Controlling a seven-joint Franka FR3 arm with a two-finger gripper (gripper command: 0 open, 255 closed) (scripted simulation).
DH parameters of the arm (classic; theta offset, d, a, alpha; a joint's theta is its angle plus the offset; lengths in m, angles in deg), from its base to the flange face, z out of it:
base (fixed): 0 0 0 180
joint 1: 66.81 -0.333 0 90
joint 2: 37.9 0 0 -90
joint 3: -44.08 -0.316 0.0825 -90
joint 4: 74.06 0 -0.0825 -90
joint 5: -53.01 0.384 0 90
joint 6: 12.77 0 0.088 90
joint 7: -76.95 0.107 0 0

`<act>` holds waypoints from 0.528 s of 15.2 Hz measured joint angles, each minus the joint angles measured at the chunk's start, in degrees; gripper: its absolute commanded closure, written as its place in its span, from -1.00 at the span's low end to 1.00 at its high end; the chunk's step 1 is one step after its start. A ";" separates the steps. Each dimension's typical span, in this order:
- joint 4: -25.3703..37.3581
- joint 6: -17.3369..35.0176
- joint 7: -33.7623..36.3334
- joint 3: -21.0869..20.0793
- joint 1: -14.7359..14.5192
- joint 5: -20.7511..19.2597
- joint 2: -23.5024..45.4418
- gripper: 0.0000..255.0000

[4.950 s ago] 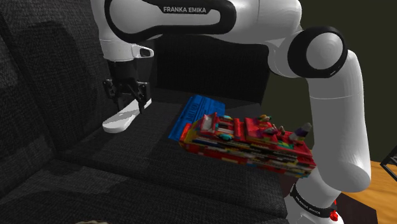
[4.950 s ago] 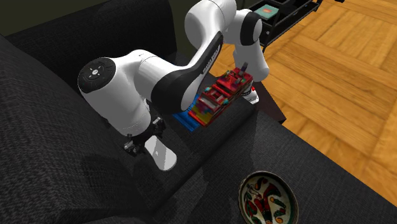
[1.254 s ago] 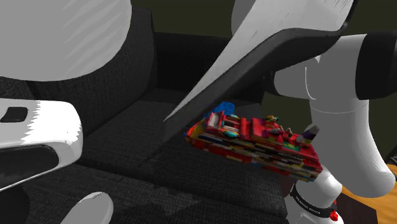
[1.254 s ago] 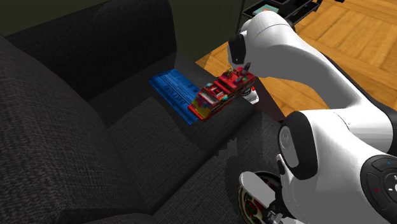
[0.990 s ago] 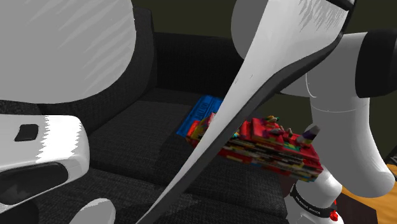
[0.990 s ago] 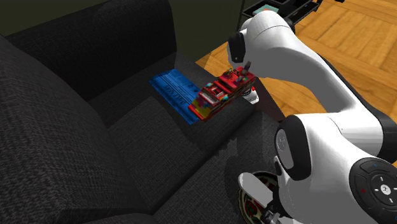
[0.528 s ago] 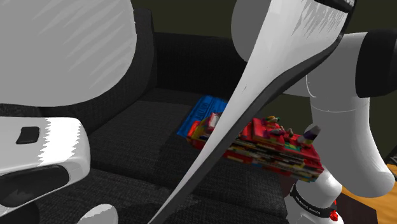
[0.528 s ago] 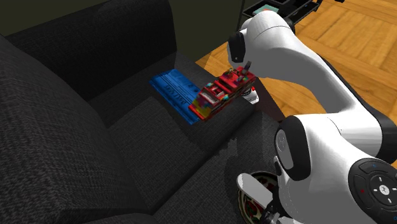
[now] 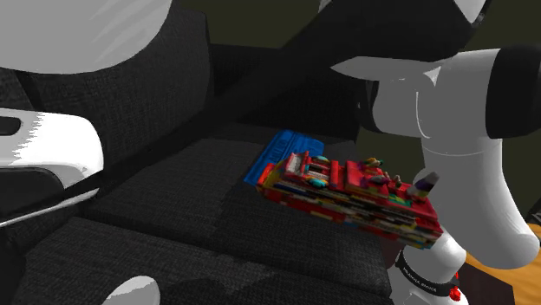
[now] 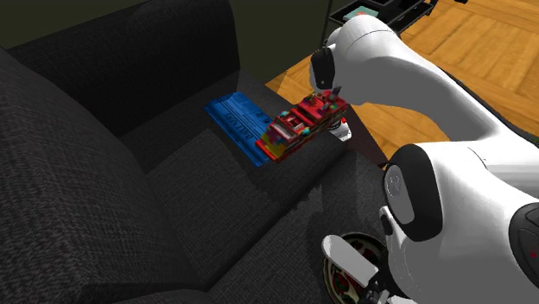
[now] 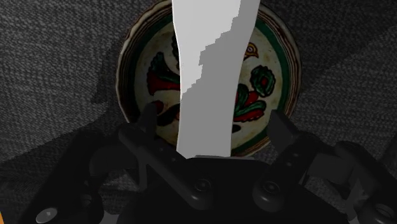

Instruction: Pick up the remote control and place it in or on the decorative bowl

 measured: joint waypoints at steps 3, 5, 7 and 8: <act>4.22 -3.42 -0.27 0.22 -1.22 -0.39 0.31 -1.00; 4.86 -3.95 -0.29 0.34 -1.50 -0.42 0.33 -1.00; 5.43 -4.20 -0.30 0.51 -1.82 -0.54 0.51 -1.00; 5.43 -4.23 -0.28 0.56 -1.88 -0.50 0.47 -1.00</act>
